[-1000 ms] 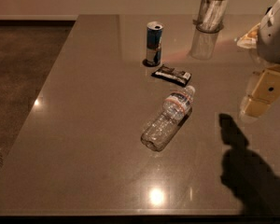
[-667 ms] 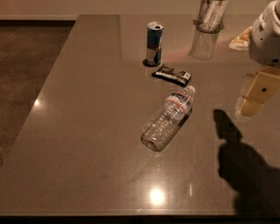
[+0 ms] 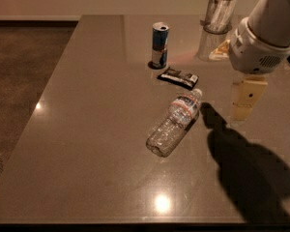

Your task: Pick water bottle

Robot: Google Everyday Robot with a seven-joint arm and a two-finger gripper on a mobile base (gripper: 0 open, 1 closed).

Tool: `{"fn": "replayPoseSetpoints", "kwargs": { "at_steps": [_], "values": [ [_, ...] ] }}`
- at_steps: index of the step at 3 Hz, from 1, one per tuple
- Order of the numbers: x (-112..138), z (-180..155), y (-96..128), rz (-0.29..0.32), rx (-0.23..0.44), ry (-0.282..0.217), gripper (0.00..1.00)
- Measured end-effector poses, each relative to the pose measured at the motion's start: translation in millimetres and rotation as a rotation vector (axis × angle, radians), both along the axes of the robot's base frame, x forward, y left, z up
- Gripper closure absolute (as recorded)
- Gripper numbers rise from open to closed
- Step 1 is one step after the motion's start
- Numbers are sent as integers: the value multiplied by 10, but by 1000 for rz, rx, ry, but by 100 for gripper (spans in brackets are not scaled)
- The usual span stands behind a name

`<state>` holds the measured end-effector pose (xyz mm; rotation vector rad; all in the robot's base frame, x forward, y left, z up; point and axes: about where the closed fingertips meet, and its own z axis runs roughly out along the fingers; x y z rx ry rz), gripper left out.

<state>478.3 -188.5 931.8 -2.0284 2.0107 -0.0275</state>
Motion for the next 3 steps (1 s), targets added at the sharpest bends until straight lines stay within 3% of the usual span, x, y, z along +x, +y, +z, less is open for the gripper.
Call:
{"fn": "replayPoseSetpoints", "kwargs": {
  "at_steps": [1, 3],
  "values": [
    [157, -120, 164, 145, -30, 33, 0],
    [281, -346, 673, 438, -5, 85, 0]
  ]
}}
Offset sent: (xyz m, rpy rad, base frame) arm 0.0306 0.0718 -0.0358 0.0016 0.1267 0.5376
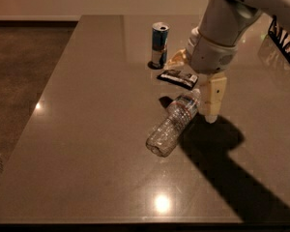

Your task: Pick water bottle

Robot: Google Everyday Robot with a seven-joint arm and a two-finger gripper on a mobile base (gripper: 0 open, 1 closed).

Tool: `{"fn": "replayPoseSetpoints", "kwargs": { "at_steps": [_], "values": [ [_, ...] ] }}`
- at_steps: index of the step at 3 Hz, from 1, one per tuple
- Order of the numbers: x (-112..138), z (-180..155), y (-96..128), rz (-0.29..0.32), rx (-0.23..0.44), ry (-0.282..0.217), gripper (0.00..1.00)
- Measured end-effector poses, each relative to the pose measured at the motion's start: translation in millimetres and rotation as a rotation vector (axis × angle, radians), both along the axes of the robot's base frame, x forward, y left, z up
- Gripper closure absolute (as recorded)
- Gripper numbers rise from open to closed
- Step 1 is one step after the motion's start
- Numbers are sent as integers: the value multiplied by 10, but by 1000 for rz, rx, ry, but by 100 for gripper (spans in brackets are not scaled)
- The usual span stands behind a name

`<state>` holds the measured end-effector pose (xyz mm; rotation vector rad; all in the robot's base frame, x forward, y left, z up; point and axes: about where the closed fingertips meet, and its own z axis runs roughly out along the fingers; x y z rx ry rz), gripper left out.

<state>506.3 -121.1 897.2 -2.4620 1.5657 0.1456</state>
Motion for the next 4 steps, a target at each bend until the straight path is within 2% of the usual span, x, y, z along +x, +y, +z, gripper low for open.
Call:
{"fn": "replayPoseSetpoints", "kwargs": {
  "at_steps": [1, 2, 3, 4],
  "values": [
    [-63, -165, 243, 83, 28, 38, 2],
    [-118, -250, 337, 105, 31, 74, 25],
    [-191, -334, 316, 98, 3, 116, 47],
    [-193, -309, 243, 50, -47, 124, 71]
  ]
}}
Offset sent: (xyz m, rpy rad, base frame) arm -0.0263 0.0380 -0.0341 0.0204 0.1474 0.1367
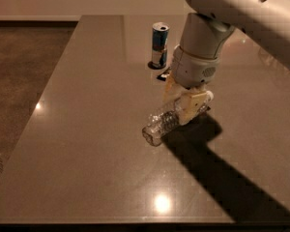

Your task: Pick water bottle

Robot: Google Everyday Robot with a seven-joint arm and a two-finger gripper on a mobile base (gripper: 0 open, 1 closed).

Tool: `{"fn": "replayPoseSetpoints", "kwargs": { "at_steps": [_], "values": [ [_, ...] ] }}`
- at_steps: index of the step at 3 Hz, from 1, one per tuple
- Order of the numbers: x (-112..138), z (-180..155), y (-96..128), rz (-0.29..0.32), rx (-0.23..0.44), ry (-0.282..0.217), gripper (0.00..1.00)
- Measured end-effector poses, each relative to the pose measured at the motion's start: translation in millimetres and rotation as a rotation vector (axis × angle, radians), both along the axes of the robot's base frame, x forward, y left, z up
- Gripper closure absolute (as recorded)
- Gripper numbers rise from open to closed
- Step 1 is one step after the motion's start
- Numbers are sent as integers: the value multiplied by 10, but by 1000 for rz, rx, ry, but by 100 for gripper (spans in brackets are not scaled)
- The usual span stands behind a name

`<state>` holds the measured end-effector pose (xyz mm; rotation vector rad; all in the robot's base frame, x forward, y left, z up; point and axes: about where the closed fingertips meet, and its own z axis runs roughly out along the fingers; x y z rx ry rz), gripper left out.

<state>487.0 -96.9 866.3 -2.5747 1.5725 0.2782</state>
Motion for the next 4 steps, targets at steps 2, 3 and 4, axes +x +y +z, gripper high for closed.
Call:
{"fn": "replayPoseSetpoints", "kwargs": {
  "at_steps": [2, 3, 4],
  "values": [
    [102, 658, -126, -252, 88, -100, 100],
    [91, 903, -155, -336, 152, -123, 100],
    [115, 913, -128, -338, 160, -132, 100]
  ]
}}
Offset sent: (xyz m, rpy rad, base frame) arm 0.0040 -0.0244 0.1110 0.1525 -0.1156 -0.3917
